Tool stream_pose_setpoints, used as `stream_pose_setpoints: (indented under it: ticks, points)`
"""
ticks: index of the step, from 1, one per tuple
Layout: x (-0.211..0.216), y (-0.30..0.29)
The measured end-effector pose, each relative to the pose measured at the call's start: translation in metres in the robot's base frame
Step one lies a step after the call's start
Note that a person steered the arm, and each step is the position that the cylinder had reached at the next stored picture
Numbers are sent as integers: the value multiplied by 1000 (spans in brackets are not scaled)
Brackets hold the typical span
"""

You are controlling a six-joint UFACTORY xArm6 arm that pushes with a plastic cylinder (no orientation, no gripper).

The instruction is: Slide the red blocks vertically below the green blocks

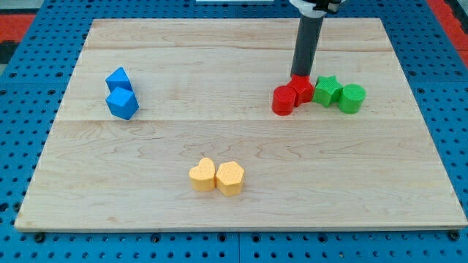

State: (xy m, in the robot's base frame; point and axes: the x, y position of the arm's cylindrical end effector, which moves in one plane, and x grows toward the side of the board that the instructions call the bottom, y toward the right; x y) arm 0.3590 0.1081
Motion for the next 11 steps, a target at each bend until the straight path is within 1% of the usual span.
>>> stream_pose_setpoints:
  ticks: [1, 2, 3, 4, 5, 6, 7, 8, 9, 10, 11]
  points:
    - [38, 0]
    - [49, 0]
    - [49, -18]
    - [44, -25]
    - [30, -25]
    - [8, -42]
    - [6, -85]
    - [32, -90]
    - [64, -66]
    - [73, -10]
    - [73, 15]
